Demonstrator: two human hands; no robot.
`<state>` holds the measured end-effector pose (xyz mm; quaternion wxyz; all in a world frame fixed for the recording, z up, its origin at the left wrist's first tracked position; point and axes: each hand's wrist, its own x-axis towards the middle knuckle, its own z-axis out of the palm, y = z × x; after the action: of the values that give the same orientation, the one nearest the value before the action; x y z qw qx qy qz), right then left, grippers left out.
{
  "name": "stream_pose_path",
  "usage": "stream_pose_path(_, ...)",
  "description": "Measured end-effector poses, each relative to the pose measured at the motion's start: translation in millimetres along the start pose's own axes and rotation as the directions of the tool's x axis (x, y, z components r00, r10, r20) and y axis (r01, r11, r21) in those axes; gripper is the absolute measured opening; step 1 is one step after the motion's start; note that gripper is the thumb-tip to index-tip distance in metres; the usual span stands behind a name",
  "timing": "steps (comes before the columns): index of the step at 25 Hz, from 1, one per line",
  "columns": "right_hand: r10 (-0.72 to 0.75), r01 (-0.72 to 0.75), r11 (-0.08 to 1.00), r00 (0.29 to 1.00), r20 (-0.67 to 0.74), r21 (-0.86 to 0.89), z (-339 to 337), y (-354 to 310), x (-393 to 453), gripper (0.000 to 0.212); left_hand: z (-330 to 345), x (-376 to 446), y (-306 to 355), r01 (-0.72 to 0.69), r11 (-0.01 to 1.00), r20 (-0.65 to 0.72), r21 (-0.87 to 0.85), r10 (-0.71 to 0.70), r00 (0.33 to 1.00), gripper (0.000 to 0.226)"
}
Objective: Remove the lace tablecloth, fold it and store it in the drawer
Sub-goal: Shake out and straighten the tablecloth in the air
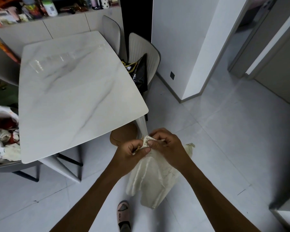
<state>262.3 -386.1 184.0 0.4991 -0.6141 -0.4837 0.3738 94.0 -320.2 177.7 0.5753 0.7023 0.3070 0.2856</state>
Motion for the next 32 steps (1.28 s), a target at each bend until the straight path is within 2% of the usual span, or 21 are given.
stream_pose_path(3,0.119,-0.140,0.981,0.980,0.157,0.132,-11.4,1.5,3.6,0.021,4.2,-0.2,-3.0,-0.002,0.998,0.050,0.063,-0.001,0.999,0.017)
stream_pose_path(4,0.133,-0.160,0.975,0.976,0.171,0.157,-14.0,2.3,4.0,0.020,5.3,0.4,-4.0,0.011,0.998,0.058,0.062,-0.015,0.998,0.013)
stream_pose_path(6,0.120,-0.144,0.974,0.983,0.136,0.176,-15.6,3.6,4.0,0.014,6.4,2.1,-5.7,0.048,0.999,0.050,0.008,-0.048,0.998,0.008)
stream_pose_path(9,0.101,-0.120,0.970,0.990,0.098,0.212,-14.2,6.0,3.6,0.006,6.5,6.9,-8.0,0.048,0.997,0.024,-0.068,-0.047,0.999,0.022)
stream_pose_path(13,0.112,-0.127,0.970,0.990,0.082,0.208,-15.5,5.8,6.6,0.002,6.6,12.3,-10.7,0.015,0.997,0.014,-0.071,-0.014,1.000,0.026)
stream_pose_path(16,0.152,-0.165,0.930,0.986,0.064,0.330,-18.8,3.9,10.8,0.015,7.6,13.4,-13.4,0.045,0.994,0.013,-0.098,-0.044,0.999,0.031)
stream_pose_path(19,0.105,-0.111,0.925,0.994,0.035,0.365,-20.9,4.1,12.4,0.022,10.5,15.8,-13.5,0.109,0.988,0.008,-0.108,-0.108,0.994,0.044)
stream_pose_path(21,0.064,-0.065,0.947,0.998,0.013,0.314,-18.9,5.0,10.6,0.022,14.6,24.5,-10.3,0.158,0.985,0.043,-0.070,-0.155,0.987,0.030)
stream_pose_path(22,0.049,-0.050,0.958,0.999,0.007,0.283,-18.7,6.0,9.4,0.022,14.9,31.2,-8.3,0.151,0.989,0.085,0.005,-0.151,0.985,0.018)
stream_pose_path(23,0.040,-0.040,0.967,0.999,0.004,0.253,-20.5,8.0,7.9,0.023,12.8,37.9,-6.7,0.127,0.987,0.126,0.097,-0.139,0.982,0.016)
stream_pose_path(25,0.048,-0.050,0.988,0.999,0.013,0.147,-34.5,14.8,5.5,0.027,1.1,51.9,3.2,0.102,0.974,0.162,0.204,-0.137,0.977,0.028)
stream_pose_path(26,0.065,-0.066,0.997,0.997,0.037,0.034,-45.8,20.4,4.7,0.027,-9.4,59.2,11.2,0.101,0.970,0.153,0.221,-0.137,0.979,0.035)
stream_pose_path(29,0.120,-0.067,0.938,0.983,0.138,-0.341,-76.4,45.6,-1.5,0.024,-43.6,77.2,38.7,0.086,0.990,0.189,0.111,-0.106,0.976,0.021)
stream_pose_path(32,0.172,-0.088,0.837,0.979,0.108,-0.540,-78.6,72.1,-8.0,0.018,-61.6,93.8,59.3,0.049,0.998,0.274,0.035,-0.057,0.960,0.003)
